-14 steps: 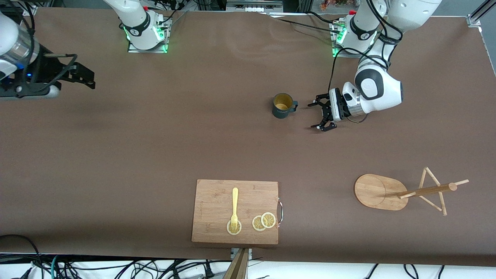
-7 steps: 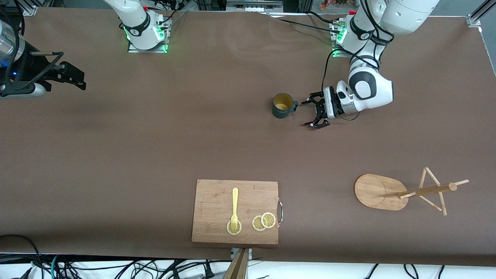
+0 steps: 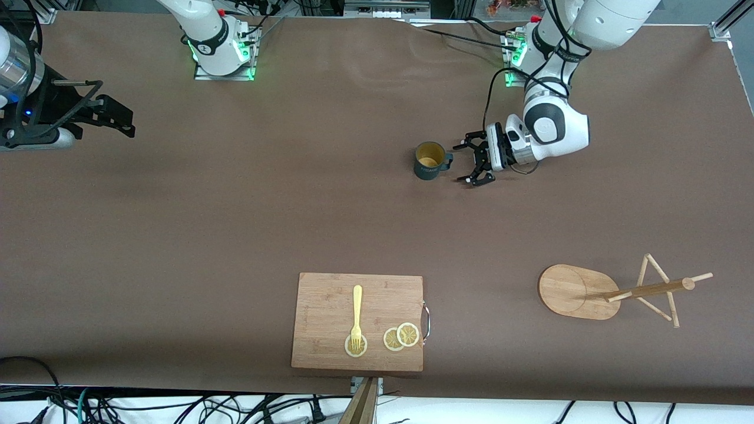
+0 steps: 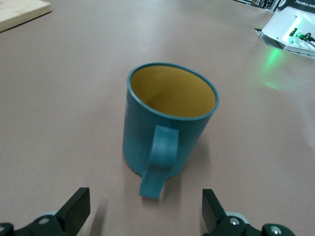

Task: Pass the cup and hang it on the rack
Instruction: 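Withdraw the right gripper while the left gripper grasps the mug handle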

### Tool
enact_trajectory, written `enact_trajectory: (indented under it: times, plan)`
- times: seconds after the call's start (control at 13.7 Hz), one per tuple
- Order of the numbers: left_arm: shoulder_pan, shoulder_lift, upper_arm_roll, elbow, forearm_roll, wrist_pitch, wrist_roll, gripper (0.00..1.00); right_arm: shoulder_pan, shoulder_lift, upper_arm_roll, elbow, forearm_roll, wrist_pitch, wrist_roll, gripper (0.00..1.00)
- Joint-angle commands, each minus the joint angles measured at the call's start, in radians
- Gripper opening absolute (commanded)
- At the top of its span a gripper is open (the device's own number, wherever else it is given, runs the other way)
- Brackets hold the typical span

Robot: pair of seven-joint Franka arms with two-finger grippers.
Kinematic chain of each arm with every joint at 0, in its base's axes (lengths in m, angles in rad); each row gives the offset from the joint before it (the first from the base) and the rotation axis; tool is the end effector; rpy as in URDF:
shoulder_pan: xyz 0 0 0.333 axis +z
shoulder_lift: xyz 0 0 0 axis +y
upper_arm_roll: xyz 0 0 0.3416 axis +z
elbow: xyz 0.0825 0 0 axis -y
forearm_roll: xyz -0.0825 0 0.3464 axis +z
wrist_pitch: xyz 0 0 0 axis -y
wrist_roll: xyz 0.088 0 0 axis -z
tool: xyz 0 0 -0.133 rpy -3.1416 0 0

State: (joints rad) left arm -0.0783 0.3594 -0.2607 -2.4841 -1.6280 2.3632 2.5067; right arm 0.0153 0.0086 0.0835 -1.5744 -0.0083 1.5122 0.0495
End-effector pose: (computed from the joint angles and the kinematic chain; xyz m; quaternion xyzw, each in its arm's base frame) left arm 0.3910 -0.1784 0.1760 0.7078 -0.5468 0.2739 0.3537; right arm 0.5088 0.0491 0.6133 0.9991 0.0245 -0.0350 0.0064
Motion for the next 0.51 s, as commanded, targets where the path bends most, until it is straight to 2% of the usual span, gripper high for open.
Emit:
enact_trajectory:
  times: [0.0, 0.44]
  plan:
    - [0.014, -0.033, -0.026, -0.026, -0.052, -0.001, 0.046, 1.0, 0.0, 0.002, 0.004, 0.011, -0.002, -0.007, 0.021, 1.0]
    - [0.003, -0.031, -0.077, -0.032, -0.171, 0.054, 0.077, 1.0, 0.0, 0.001, 0.005, 0.011, -0.002, -0.009, 0.021, 1.0]
